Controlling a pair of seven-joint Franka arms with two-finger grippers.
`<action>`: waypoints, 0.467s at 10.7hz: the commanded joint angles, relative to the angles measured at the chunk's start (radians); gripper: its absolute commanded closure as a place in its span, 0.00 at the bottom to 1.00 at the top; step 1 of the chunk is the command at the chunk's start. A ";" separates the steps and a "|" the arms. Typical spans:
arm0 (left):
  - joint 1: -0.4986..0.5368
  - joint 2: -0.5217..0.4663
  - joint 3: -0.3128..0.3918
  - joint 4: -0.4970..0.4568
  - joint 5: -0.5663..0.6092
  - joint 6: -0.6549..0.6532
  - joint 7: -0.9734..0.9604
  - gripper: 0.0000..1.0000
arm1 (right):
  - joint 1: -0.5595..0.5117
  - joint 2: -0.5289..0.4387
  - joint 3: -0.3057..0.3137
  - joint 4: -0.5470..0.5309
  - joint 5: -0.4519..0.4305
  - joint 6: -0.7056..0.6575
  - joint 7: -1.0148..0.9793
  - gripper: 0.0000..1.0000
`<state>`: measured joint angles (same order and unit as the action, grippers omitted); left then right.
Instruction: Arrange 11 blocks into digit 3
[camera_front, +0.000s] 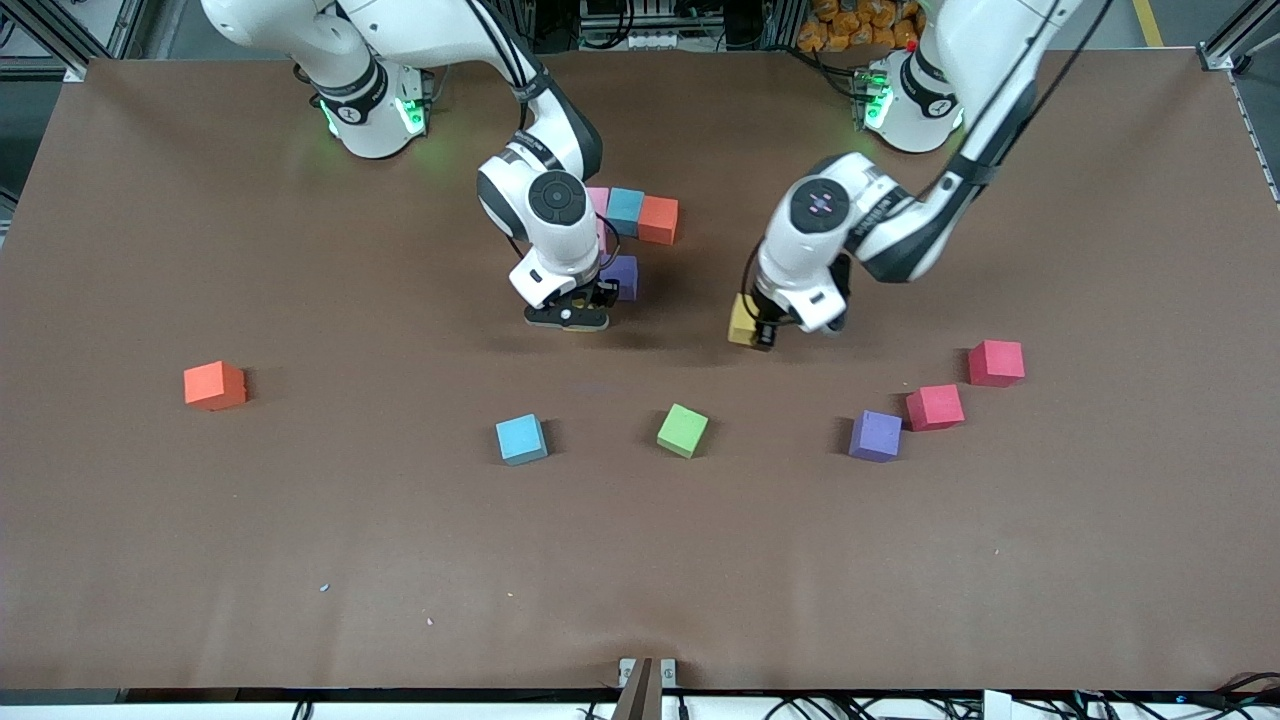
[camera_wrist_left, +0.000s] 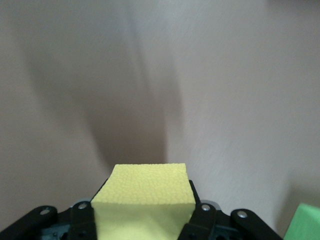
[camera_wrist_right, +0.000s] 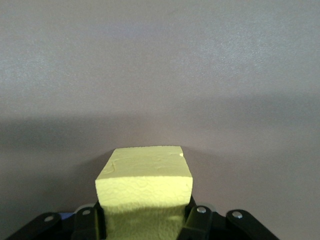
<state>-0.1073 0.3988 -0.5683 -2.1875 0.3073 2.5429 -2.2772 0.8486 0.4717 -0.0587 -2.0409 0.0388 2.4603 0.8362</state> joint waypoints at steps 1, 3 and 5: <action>-0.081 0.041 0.005 0.043 -0.007 -0.001 -0.144 0.99 | 0.009 -0.010 -0.007 -0.015 -0.014 0.012 0.023 0.16; -0.135 0.089 0.005 0.086 -0.007 -0.003 -0.240 0.99 | 0.009 -0.010 -0.007 -0.013 -0.016 0.012 0.046 0.00; -0.175 0.110 0.007 0.103 -0.007 -0.003 -0.316 0.99 | 0.006 -0.019 -0.007 -0.007 -0.020 0.011 0.046 0.00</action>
<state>-0.2586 0.4786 -0.5682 -2.1189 0.3072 2.5429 -2.5443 0.8486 0.4718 -0.0600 -2.0403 0.0370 2.4670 0.8539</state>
